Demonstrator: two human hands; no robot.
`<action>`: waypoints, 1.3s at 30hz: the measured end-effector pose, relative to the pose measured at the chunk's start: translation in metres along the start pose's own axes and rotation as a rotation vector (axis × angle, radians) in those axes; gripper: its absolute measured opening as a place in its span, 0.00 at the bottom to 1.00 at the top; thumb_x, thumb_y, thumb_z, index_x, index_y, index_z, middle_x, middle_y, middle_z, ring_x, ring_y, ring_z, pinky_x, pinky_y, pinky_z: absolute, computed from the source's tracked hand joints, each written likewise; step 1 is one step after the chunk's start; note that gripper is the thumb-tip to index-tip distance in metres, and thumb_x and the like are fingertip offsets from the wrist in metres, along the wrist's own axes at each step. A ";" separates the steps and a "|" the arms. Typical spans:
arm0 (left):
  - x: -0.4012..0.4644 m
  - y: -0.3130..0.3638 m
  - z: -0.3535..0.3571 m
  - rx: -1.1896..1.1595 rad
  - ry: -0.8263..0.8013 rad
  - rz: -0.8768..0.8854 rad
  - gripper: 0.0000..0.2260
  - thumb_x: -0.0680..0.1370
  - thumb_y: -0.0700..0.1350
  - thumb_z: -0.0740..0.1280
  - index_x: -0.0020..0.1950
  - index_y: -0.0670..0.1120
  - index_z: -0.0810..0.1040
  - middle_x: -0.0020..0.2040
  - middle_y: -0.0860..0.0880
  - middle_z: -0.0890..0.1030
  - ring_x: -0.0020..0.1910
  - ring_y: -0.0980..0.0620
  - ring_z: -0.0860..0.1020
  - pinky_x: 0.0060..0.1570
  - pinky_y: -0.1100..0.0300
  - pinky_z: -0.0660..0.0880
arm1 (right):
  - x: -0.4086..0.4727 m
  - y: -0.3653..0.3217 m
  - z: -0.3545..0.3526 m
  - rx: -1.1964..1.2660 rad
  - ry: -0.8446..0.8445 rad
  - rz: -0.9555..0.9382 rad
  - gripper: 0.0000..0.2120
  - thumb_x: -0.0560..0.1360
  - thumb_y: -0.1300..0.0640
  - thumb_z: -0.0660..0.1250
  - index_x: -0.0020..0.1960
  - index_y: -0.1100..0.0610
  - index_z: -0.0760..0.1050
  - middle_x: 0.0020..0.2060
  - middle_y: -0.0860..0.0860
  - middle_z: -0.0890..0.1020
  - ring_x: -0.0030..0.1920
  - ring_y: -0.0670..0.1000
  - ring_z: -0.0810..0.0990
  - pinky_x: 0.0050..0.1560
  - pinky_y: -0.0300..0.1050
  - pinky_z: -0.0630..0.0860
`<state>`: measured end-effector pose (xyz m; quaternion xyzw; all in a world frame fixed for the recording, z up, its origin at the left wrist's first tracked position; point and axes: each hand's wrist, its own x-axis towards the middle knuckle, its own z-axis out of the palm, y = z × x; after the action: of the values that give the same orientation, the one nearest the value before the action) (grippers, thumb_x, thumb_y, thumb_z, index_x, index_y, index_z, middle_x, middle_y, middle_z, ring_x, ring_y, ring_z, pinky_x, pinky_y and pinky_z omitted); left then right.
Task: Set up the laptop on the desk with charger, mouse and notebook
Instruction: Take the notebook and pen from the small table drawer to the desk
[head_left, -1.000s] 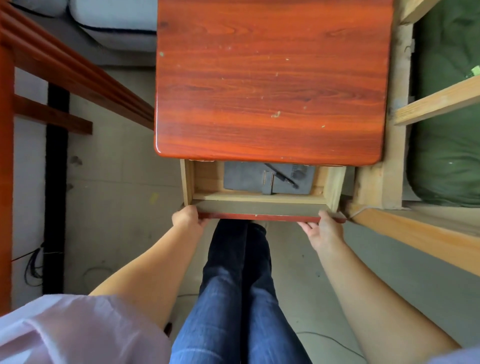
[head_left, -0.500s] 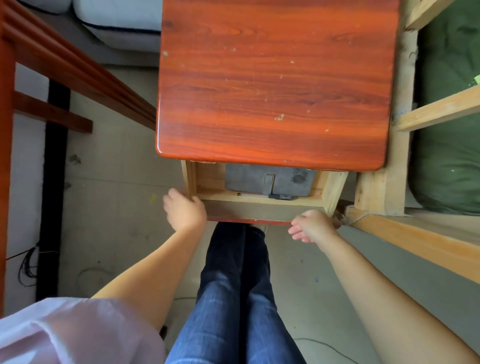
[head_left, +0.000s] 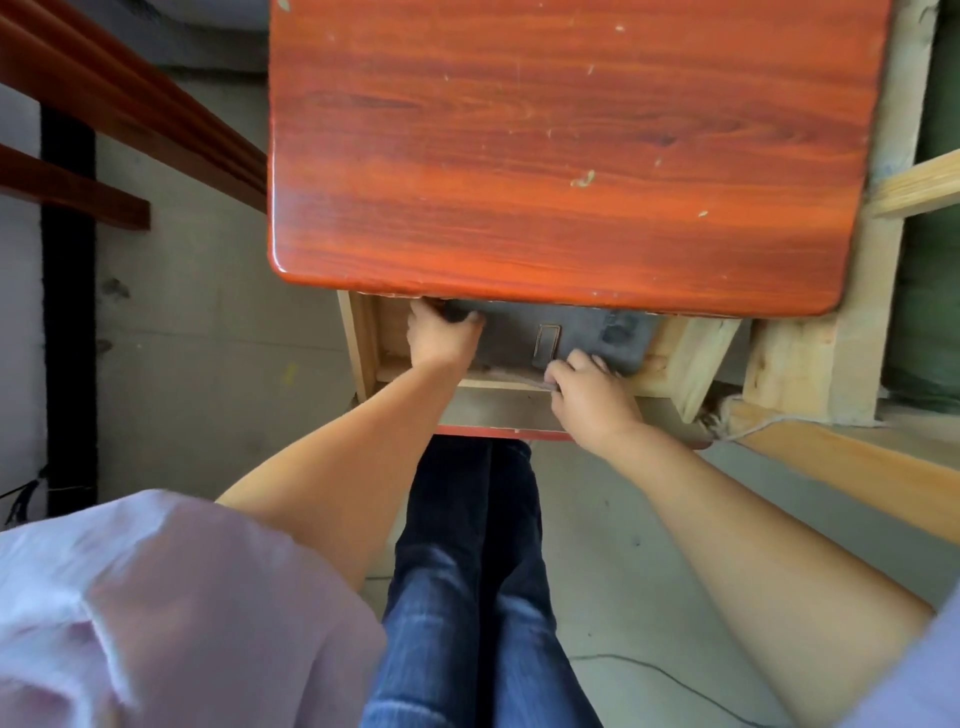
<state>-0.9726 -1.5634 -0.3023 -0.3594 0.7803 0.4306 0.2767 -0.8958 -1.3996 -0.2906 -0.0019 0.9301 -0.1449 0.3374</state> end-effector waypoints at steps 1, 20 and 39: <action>0.002 0.001 -0.002 0.010 -0.012 -0.007 0.31 0.70 0.49 0.71 0.69 0.45 0.62 0.66 0.42 0.71 0.66 0.42 0.69 0.68 0.44 0.67 | -0.006 0.003 -0.003 0.053 0.037 0.004 0.06 0.75 0.63 0.57 0.50 0.57 0.71 0.49 0.55 0.74 0.50 0.59 0.73 0.46 0.49 0.69; -0.101 0.014 -0.072 -0.145 -0.695 -0.138 0.15 0.76 0.48 0.67 0.61 0.46 0.73 0.55 0.48 0.81 0.50 0.53 0.81 0.44 0.58 0.79 | -0.102 0.045 -0.059 0.558 0.408 0.534 0.09 0.76 0.60 0.57 0.44 0.61 0.74 0.40 0.62 0.80 0.41 0.63 0.77 0.42 0.51 0.75; -0.126 -0.021 -0.049 1.519 -0.826 0.774 0.13 0.78 0.41 0.58 0.62 0.48 0.73 0.60 0.44 0.74 0.54 0.44 0.76 0.47 0.50 0.76 | -0.063 0.004 -0.016 1.786 0.106 1.190 0.21 0.78 0.70 0.44 0.70 0.68 0.58 0.68 0.63 0.66 0.67 0.60 0.70 0.64 0.56 0.71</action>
<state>-0.8876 -1.5732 -0.1954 0.3816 0.7572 -0.0374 0.5288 -0.8570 -1.3846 -0.2406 0.7050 0.3528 -0.5845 0.1922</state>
